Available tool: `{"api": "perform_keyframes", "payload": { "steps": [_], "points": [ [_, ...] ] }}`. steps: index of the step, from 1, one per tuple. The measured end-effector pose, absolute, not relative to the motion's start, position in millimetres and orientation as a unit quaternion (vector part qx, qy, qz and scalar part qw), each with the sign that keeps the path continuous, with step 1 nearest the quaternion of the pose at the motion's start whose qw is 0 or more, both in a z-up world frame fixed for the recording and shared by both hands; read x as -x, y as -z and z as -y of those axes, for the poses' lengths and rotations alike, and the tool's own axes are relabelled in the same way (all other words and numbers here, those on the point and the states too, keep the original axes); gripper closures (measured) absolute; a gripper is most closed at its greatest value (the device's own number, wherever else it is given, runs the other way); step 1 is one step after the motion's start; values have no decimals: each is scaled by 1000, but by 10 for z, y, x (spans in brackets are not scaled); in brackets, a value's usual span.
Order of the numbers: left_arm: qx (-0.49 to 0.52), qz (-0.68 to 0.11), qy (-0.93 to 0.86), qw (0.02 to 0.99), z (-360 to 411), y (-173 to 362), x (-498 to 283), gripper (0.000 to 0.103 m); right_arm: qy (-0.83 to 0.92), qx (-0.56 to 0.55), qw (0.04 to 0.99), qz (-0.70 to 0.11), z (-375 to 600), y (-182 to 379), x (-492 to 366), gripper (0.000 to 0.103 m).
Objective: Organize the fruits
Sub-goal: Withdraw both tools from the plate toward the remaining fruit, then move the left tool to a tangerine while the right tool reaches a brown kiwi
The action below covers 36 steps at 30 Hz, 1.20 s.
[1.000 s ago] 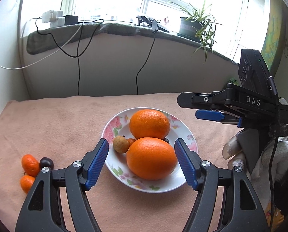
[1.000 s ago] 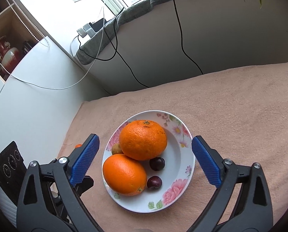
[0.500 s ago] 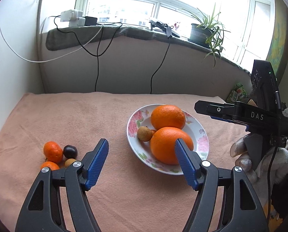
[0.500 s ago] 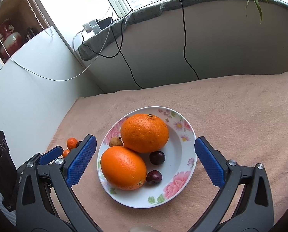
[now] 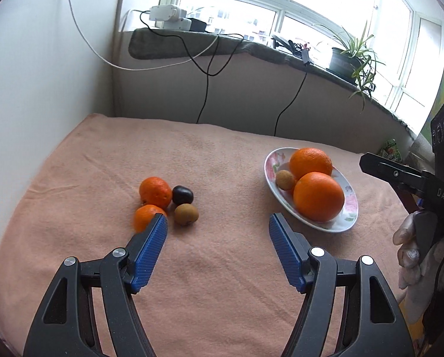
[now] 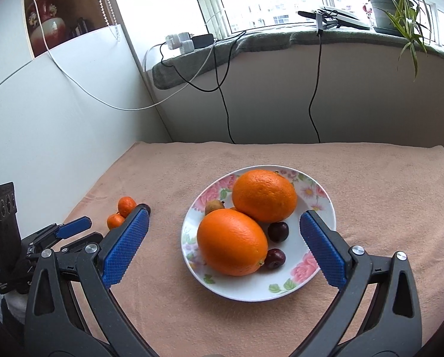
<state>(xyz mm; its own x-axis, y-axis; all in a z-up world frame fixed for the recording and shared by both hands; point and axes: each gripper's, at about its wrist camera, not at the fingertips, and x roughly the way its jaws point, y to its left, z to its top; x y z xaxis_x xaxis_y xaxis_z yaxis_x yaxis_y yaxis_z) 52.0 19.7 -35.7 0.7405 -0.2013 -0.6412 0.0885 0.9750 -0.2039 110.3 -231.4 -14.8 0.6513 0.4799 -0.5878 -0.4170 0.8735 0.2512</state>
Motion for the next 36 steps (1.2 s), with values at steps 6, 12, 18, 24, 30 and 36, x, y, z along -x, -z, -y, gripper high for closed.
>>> {"api": "perform_keyframes", "payload": {
  "steps": [6,12,18,24,30,36],
  "points": [
    [104,-363,57,924,-467,483,-483,35,-300,-19,890,-343,1943,206,-973,6],
    [115,-373,54,919,-601,598,-495,44,-346,-19,862,-371,1620,320,-977,13],
    [114,-379,52,917,-668,667,-514,47,-366,2,843,-394,1310,440,-1011,34],
    [104,-386,52,915,-701,725,-580,51,-370,16,831,-416,1029,570,-1093,45],
    [98,-392,53,913,-736,782,-647,53,-357,34,824,-438,788,737,-1219,52],
    [87,-396,55,913,-742,815,-721,53,-344,41,821,-455,630,879,-1365,57]
  ]
}}
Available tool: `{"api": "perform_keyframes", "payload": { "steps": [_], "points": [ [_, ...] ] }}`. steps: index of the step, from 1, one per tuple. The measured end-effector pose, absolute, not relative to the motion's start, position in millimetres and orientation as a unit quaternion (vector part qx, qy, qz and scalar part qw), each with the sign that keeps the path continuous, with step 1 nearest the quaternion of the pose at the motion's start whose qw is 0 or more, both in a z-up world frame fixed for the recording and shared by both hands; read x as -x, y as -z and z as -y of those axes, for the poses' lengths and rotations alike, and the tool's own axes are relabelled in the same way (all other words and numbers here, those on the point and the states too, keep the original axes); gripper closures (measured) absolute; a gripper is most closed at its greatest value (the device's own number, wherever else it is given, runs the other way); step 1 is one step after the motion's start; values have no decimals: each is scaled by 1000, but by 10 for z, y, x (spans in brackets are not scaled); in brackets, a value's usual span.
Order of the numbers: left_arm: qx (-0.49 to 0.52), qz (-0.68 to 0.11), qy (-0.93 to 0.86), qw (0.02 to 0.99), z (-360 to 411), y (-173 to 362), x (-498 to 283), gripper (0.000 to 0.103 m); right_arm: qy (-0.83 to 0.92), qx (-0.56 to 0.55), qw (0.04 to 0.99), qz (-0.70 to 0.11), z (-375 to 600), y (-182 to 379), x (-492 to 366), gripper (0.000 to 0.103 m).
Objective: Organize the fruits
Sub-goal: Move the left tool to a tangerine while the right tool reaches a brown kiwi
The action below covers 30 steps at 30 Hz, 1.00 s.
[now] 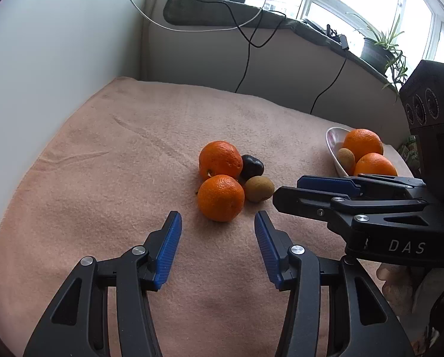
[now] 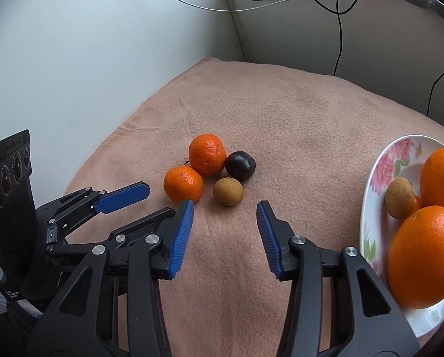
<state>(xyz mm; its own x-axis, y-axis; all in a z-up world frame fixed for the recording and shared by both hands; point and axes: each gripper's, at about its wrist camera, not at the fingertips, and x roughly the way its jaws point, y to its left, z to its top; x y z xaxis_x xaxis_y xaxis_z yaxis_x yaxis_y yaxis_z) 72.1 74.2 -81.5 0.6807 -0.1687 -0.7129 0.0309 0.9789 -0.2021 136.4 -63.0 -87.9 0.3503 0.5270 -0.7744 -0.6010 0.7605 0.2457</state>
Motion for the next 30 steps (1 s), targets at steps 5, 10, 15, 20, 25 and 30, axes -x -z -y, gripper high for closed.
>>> {"api": "perform_keyframes", "payload": {
  "steps": [5,10,15,20,25,30],
  "points": [
    [80,-402,59,910,-744,854,-786,53,-339,47,816,-467,559,965,-1464,64],
    [77,-406,62,908,-735,883,-839,53,-340,41,811,-473,488,1002,-1540,65],
    [76,-411,65,906,-735,900,-883,54,-344,41,807,-479,449,1034,-1579,68],
    [75,-414,64,905,-734,906,-933,58,-342,44,805,-482,406,1064,-1624,69],
    [74,-416,67,904,-735,907,-933,63,-345,49,803,-484,360,1106,-1650,70],
    [74,-415,69,904,-726,898,-919,68,-350,51,802,-481,346,1112,-1646,75]
  ]
}}
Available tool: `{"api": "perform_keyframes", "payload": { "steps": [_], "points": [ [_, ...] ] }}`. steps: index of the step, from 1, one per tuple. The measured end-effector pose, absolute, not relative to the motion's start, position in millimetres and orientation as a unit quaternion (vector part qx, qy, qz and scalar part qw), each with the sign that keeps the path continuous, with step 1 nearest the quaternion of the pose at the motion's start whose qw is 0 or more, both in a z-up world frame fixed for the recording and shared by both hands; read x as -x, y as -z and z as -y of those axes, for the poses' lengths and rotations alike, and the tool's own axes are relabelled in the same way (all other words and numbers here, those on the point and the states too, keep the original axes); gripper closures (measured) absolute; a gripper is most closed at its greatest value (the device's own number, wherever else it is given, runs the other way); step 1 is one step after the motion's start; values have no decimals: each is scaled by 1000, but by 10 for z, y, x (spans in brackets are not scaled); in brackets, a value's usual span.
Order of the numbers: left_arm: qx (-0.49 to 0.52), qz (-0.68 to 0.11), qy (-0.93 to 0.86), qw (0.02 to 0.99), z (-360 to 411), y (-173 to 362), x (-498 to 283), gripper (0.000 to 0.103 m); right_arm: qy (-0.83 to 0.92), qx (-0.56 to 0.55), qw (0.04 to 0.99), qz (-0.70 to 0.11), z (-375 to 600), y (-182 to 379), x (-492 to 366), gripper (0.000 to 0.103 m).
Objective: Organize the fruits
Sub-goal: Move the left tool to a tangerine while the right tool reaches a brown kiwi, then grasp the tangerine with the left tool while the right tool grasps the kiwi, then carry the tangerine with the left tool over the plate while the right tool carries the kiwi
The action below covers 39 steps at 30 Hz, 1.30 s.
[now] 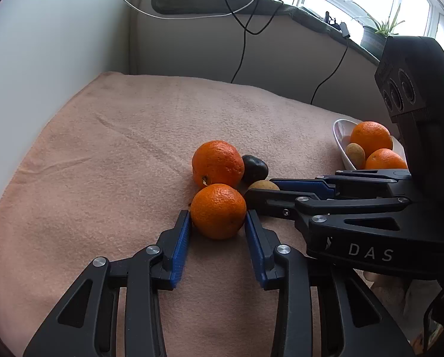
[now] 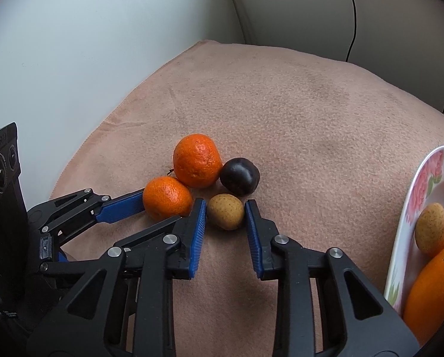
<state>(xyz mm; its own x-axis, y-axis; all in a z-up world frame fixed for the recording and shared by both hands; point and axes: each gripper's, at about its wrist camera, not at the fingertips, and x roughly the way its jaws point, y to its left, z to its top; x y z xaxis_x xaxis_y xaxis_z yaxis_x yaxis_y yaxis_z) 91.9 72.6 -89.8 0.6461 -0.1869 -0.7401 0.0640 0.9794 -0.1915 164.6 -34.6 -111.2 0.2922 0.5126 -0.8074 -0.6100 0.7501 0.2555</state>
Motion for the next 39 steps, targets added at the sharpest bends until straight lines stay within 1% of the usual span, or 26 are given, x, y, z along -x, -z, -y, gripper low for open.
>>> {"api": "perform_keyframes", "payload": {
  "steps": [17,39],
  "points": [
    [80,-407,72,907,-678,852,-833,68,-350,45,817,-456,524,943,-1542,75],
    [71,-376,114,917,-281,488,-667,68,-336,12,849,-408,1207,427,-1323,75]
  ]
}}
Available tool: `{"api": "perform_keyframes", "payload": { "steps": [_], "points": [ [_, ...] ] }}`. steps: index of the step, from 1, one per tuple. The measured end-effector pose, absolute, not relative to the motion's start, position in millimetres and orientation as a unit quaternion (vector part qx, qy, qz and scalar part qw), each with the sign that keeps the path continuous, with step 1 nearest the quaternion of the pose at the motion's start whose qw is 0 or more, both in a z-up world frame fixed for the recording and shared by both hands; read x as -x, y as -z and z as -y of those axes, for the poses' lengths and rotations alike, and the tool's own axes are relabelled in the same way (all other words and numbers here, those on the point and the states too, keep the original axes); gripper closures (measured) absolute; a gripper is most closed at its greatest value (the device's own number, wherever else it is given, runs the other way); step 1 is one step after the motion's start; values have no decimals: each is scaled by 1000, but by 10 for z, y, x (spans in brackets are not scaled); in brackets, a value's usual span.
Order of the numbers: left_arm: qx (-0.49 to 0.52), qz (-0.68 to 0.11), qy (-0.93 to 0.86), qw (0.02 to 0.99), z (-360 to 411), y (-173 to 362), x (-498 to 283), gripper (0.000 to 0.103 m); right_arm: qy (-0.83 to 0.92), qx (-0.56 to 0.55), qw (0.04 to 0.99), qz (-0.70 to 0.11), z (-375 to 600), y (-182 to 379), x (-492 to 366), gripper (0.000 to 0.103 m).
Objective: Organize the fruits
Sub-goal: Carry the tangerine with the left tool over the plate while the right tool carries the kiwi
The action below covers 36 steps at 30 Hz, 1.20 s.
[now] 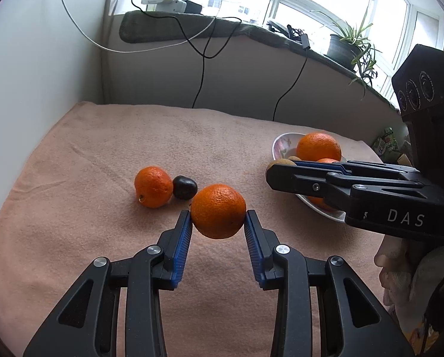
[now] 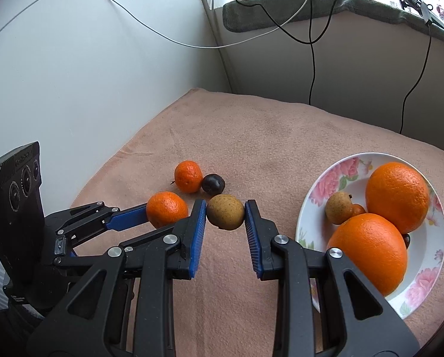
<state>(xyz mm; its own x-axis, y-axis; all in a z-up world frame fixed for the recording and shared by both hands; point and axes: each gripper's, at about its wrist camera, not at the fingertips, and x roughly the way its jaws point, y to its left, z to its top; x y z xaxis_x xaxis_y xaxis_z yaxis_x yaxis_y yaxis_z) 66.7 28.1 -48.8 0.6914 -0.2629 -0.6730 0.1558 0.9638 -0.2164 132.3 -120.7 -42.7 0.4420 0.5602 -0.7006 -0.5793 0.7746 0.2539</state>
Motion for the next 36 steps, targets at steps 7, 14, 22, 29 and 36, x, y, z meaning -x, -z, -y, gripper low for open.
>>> {"api": "perform_keyframes", "payload": {
  "steps": [7,14,22,29,36],
  "points": [
    [66,-371,129,917,-118,436,-694,68,-324,-5,859,-397,1450,331,-1312,75],
    [61,-367,143,917,13,377,-711,68,-300,-17,871,-389,1787,271,-1291,75],
    [56,-364,170,914,262,336,-754,68,-258,-36,884,-388,2279,259,-1310,75],
    [47,-364,198,909,527,310,-772,68,-223,-43,891,-392,2606,323,-1382,75],
    [33,-362,225,904,831,253,-812,68,-206,-51,892,-399,2822,401,-1430,75]
  ]
}}
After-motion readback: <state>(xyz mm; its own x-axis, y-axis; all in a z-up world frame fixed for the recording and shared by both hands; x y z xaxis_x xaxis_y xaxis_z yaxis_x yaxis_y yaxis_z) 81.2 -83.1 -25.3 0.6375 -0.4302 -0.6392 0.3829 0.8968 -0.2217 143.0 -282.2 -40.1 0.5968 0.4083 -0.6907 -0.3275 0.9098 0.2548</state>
